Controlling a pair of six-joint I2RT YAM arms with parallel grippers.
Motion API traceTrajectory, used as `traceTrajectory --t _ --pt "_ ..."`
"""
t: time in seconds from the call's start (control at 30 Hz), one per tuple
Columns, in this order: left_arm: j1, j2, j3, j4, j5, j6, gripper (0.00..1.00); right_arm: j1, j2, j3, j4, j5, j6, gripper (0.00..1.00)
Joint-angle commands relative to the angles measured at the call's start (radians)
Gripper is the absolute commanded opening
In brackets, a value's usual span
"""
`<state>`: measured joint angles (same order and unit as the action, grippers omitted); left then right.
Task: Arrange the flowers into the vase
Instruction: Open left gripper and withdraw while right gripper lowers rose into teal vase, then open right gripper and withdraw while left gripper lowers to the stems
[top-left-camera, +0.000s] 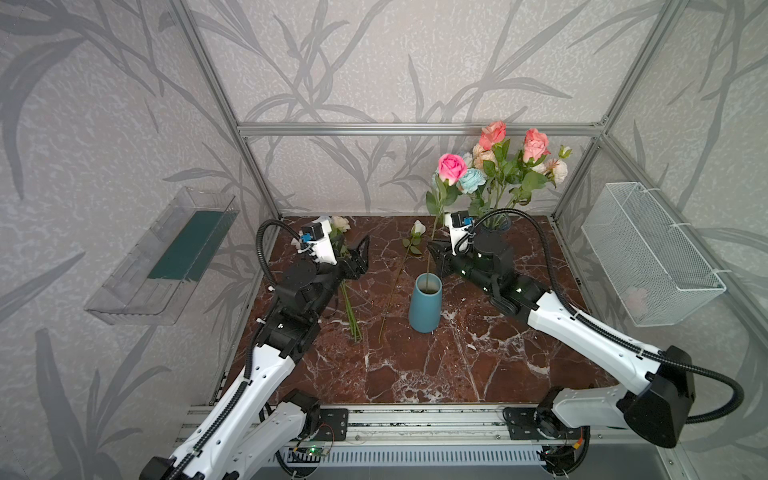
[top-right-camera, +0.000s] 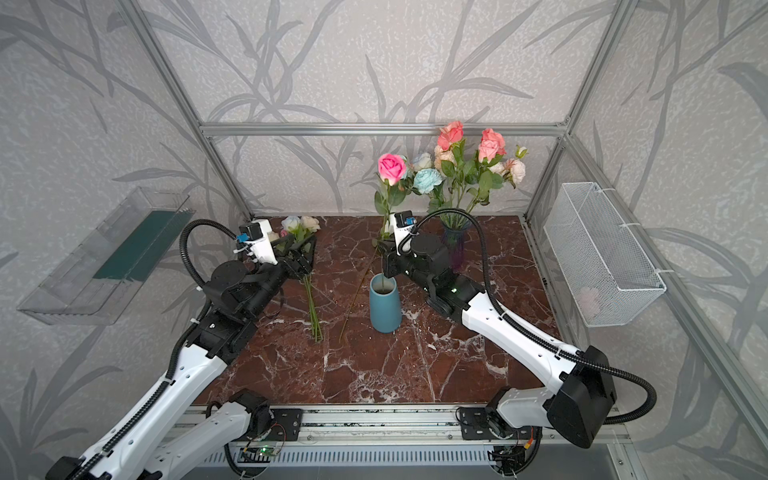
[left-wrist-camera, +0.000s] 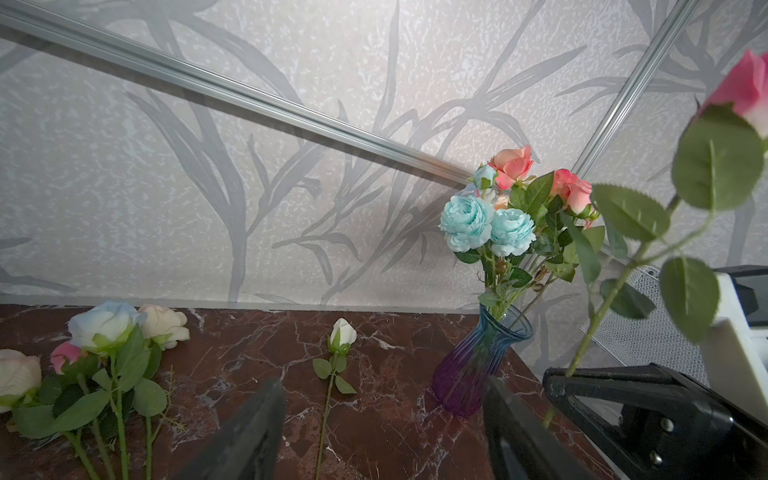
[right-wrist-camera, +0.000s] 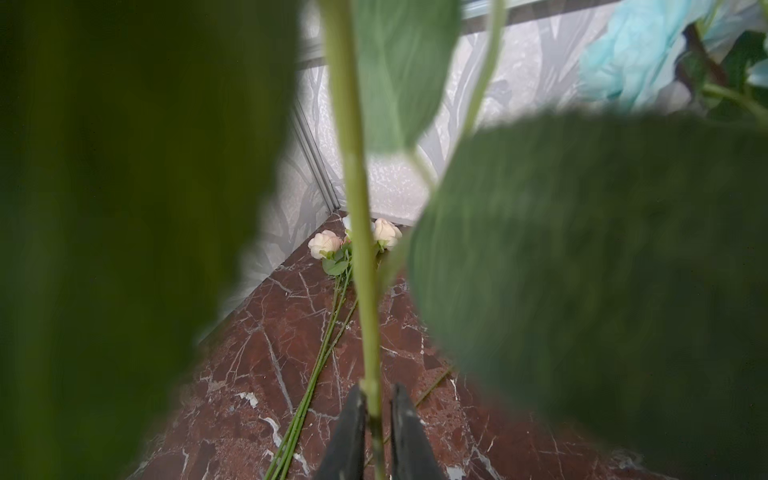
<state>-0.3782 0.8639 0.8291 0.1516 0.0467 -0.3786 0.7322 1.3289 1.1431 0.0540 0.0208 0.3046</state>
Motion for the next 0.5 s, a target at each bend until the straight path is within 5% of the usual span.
traceTrajectory --t 0.0,0.13,0.47 --pt "0.004 0.002 0.018 0.020 0.007 -0.014 0.78 0.003 -0.023 -0.005 -0.034 -0.015 0.011 0.25" --pt "0.005 0.009 0.018 0.016 0.004 -0.011 0.79 0.003 -0.039 -0.008 -0.048 -0.010 0.013 0.33" --pt "0.005 0.062 0.047 -0.042 -0.035 -0.018 0.79 0.007 -0.127 -0.051 -0.084 -0.015 0.030 0.35"
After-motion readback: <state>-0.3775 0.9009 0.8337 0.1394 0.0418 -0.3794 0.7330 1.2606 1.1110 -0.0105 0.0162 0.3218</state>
